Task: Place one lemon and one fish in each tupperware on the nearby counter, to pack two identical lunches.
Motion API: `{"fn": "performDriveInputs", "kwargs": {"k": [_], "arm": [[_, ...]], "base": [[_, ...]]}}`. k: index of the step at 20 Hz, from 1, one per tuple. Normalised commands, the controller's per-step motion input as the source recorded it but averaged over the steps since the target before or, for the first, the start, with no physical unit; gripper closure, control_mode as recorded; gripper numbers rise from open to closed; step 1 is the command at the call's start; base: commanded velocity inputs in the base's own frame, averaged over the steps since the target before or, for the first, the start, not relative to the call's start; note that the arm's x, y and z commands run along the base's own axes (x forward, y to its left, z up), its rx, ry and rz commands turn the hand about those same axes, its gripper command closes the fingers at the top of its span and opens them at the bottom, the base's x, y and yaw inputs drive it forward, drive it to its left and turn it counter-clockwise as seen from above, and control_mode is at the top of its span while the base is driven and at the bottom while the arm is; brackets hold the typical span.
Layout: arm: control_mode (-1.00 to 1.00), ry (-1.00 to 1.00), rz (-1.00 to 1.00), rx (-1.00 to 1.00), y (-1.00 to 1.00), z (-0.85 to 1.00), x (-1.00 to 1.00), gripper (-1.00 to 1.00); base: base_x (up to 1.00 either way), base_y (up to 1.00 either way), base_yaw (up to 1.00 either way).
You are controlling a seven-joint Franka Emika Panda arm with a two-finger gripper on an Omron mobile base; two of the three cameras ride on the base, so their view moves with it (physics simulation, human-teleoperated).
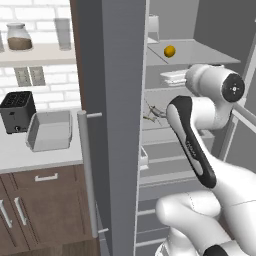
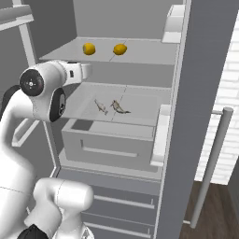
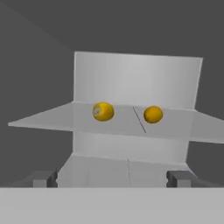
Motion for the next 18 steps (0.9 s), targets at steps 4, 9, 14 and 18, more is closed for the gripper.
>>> {"fn": "performDriveInputs", "kwargs": {"k": [4,9,14,18], "arm": [[-1.0,0.12,-0.01,0.08,0.0,0.66,0.25,-1.0],[-1.0,0.07,0.01,0.0,0.04,0.14,0.04,-1.0],[-1.0,0.05,0.0,0.0,0.21,-0.02,0.16,-1.0],[-1.0,0.03,-0.05,0.0,0.07,0.0,0.38,-1.0]], "base": [[0.0,0.0,0.0],[0.0,0.0,0.0],[0.0,0.0,0.0],[0.0,0.0,0.0]]}}
